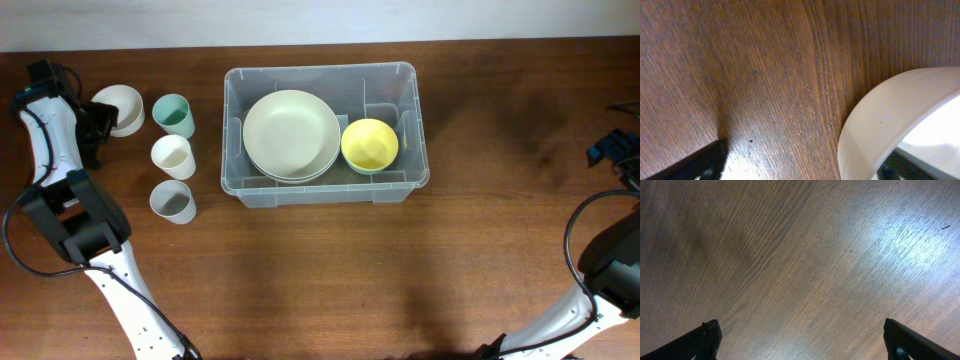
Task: Pack container
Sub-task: 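Grasp the white bowl rim with the left gripper and lift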
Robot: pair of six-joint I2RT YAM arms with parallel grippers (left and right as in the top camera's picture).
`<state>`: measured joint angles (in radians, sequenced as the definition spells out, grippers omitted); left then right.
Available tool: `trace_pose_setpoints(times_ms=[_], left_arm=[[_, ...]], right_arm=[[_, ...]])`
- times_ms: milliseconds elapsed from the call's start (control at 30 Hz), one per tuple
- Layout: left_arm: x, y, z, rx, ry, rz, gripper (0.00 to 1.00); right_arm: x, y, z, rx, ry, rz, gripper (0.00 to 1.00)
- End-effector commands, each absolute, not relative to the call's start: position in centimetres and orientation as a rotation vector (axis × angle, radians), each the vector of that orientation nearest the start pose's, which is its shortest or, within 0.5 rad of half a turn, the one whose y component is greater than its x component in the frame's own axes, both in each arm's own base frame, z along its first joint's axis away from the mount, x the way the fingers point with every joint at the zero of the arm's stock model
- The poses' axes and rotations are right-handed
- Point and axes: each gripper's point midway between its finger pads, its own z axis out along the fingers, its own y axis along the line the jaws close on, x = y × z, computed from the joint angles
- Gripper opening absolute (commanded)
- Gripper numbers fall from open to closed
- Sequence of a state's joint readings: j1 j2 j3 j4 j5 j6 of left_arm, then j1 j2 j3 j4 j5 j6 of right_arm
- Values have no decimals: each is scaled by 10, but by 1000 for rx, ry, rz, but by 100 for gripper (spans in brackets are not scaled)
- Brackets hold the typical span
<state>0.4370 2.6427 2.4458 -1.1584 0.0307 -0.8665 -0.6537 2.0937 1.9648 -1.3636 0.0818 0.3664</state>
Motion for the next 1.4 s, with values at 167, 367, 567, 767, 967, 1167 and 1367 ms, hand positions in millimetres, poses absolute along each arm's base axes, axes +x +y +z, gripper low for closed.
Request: trace_pose_setpoints(times_ms=[167, 367, 567, 767, 967, 1167, 1367], left_arm=[[511, 231, 10, -1775, 2323, -128, 56], [520, 235, 28, -1725, 2304, -135, 51], [528, 242, 61, -1660, 2268, -121, 16], [523, 240, 64, -1671, 2283, -116, 17], [517, 239, 62, -1688, 2299, -98, 48], [514, 239, 58, -1699, 2311, -84, 59], [512, 235, 43, -1714, 2343, -78, 59]], right_arm=[[324, -269, 127, 1516, 2670, -155, 99], [324, -269, 127, 1516, 2670, -155, 99], [324, -269, 127, 1516, 2670, -155, 99], [324, -269, 127, 1516, 2670, -155, 99], [324, -269, 127, 1516, 2670, -155, 99], [324, -269, 127, 1516, 2670, -155, 99], [324, -269, 127, 1516, 2670, -155, 99]])
